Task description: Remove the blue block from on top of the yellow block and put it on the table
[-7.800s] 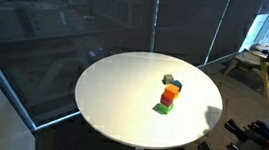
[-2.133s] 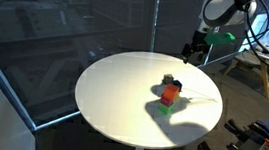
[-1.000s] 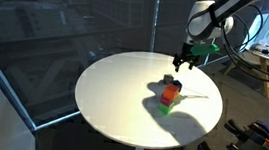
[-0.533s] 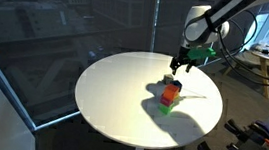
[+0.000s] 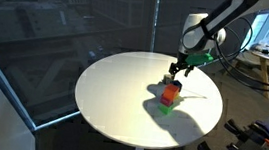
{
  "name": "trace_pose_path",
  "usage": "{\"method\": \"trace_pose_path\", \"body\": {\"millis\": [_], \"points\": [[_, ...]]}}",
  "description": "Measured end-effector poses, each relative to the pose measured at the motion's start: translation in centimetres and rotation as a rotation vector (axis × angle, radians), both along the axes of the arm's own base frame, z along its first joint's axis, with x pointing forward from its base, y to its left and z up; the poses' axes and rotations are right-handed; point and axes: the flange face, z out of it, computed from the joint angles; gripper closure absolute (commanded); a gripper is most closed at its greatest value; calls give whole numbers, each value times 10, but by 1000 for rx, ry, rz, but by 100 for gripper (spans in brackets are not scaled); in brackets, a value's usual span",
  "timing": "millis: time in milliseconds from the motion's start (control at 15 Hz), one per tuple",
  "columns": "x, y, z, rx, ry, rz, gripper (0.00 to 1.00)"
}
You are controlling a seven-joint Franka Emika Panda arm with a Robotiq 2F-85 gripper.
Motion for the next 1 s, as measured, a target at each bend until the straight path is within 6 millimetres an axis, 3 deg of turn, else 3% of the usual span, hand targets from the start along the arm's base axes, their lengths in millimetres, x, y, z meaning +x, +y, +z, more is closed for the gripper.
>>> {"method": "trace_pose_path", "body": {"millis": [1000], "points": [[-3, 1, -32, -3, 19, 7, 0]]}}
